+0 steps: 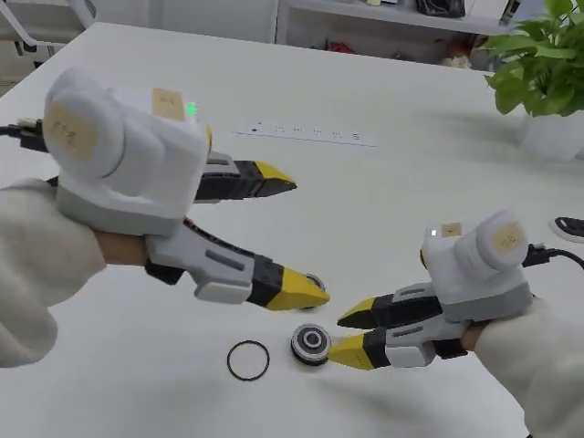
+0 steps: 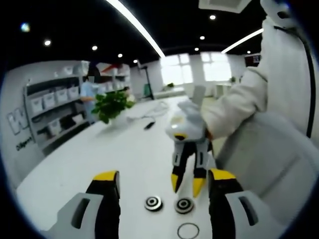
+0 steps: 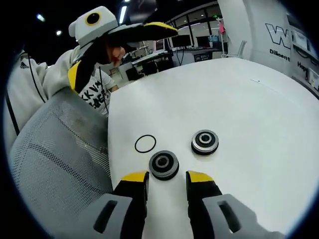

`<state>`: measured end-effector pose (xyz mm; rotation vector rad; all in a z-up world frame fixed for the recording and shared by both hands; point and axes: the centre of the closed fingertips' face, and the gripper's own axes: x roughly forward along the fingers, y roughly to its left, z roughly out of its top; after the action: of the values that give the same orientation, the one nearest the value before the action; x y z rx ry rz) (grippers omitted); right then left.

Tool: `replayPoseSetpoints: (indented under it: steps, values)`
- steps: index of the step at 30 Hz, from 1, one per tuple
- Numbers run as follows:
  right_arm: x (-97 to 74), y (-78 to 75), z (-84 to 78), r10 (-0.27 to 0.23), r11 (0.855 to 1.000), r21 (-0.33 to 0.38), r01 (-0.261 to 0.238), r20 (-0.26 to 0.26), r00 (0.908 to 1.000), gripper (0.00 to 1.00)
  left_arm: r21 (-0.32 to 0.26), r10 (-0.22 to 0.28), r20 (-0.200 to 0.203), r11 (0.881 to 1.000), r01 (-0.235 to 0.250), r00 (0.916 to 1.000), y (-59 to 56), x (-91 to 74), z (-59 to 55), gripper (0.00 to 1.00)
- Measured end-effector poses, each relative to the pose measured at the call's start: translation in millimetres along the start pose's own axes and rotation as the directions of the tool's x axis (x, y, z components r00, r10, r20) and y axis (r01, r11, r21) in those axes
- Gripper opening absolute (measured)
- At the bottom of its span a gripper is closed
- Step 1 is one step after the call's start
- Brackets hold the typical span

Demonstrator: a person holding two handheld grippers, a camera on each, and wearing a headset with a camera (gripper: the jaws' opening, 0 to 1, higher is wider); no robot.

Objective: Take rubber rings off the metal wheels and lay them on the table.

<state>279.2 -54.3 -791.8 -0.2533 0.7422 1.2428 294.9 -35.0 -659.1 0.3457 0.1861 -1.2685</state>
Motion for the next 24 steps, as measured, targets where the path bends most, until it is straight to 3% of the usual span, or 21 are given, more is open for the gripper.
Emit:
replayPoseSetpoints:
  steps: [9,14,18,24]
  values:
    - [5.5,1.3,-4.7,0.003,1.000,-0.029,-0.004,-0.034,0.9994,0.25,0.011,-0.034,-0.020,0.999,0.034,0.9992,-7.7,30.7,-12.8,0.67]
    - [7.7,1.2,-7.9,0.003,0.999,-0.035,-0.005,-0.048,0.9988,0.25,0.003,-0.020,-0.025,1.000,0.020,0.9995,-9.0,34.9,-31.5,0.59]
    - [9.1,0.6,-10.8,0.001,0.999,-0.039,-0.004,-0.063,0.9980,0.25,-0.015,-0.025,-0.066,1.000,0.024,0.9975,-14.0,36.1,-54.1,0.55]
    - [9.9,0.7,-8.6,-0.002,0.999,-0.042,-0.001,-0.053,0.9986,0.24,-0.018,-0.049,-0.105,0.999,0.047,0.9933,-22.1,39.1,-73.5,0.48]
